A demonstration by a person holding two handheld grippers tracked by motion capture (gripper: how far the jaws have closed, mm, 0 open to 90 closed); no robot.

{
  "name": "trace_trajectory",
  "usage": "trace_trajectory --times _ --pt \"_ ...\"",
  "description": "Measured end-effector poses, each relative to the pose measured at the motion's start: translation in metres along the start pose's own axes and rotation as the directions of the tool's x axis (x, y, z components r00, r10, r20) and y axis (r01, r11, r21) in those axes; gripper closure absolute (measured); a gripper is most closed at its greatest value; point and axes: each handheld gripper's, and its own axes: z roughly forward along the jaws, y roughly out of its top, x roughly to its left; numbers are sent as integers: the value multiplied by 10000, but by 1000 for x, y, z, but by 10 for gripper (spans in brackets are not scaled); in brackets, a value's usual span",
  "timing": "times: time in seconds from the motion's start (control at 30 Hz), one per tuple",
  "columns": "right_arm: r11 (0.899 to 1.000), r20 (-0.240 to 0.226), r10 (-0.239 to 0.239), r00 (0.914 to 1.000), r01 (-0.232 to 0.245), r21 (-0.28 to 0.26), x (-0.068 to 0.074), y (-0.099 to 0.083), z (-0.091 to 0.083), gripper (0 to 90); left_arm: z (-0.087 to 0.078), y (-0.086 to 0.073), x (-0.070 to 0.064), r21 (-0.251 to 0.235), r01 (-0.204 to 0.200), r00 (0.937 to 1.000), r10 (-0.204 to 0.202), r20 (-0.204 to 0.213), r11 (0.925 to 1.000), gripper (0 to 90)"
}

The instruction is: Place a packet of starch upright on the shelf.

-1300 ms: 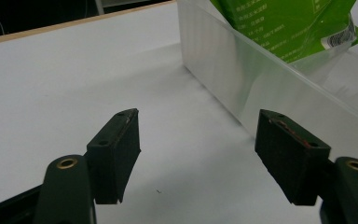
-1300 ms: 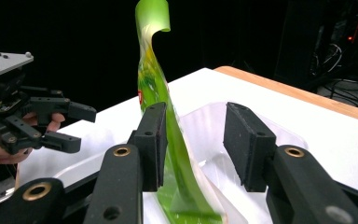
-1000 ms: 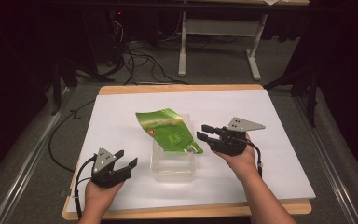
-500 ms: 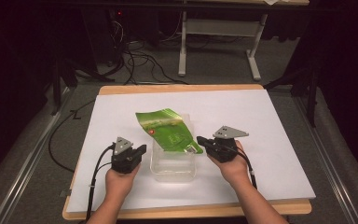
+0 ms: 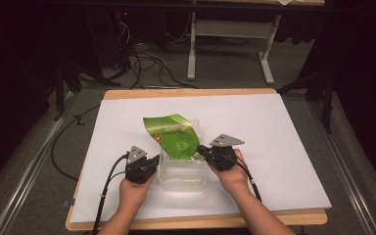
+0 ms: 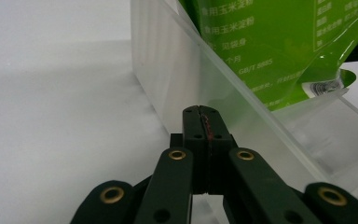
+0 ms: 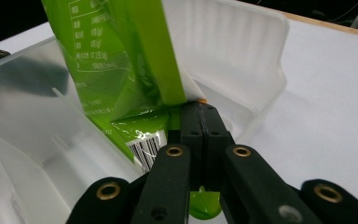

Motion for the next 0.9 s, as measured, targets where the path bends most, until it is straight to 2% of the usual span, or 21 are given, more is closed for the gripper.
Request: trace_trajectory --times 0.13,0.17,0.2,0.3,0.4,0.43,0.5,0.53,0.6,0.7,0.73,0.8,0.9 --pt "9999 -18 -61 10000 62 138 6 2 7 900 0 0 0 22 136 9999 -136 24 9999 900" --pt "9999 -22 -88 10000 89 145 6 2 8 900 -1 -1 -1 66 275 9996 -276 99 9996 900" --pt "9998 -99 -60 9999 62 172 7 2 10 900 0 -1 0 1 153 9999 -153 -5 9999 900" --pt "9996 -113 -124 9999 127 249 8 2 12 900 -1 -1 -1 24 188 9998 -188 -28 9998 900" --pt "9996 -294 27 9996 -18 285 5 2 12 900 -1 -1 -2 115 168 9998 -167 -57 9998 900" --pt "9996 -360 29 9993 -20 271 4 2 11 900 -2 -2 -4 260 369 9993 -370 40 9990 900" --pt "9994 -401 -120 9991 133 321 6 0 7 900 -3 -4 -5 319 433 9990 -437 115 9985 900" --pt "9987 -367 -269 9990 284 412 8 -1 4 900 -3 -5 -3 179 15 10000 -15 10 9998 900" --pt "9984 -309 -261 9992 276 497 9 -2 3 900 -4 -5 -3 198 -196 9998 196 -12 9996 900" --pt "9984 -502 -145 9986 172 536 7 -2 7 900 -5 -6 -4 186 -139 9999 139 10 9997 900" --pt "9978 -524 -163 9985 196 630 10 -2 9 900 -6 -6 -6 311 61 10000 -60 -15 9995 900" --pt "9968 -424 -373 9984 402 697 12 -2 14 900 -6 -7 -5 306 73 10000 -73 -9 9995 900" --pt "9970 -636 -134 9979 181 750 8 -3 15 900 -6 -6 -5 278 108 9999 -109 16 9996 900"
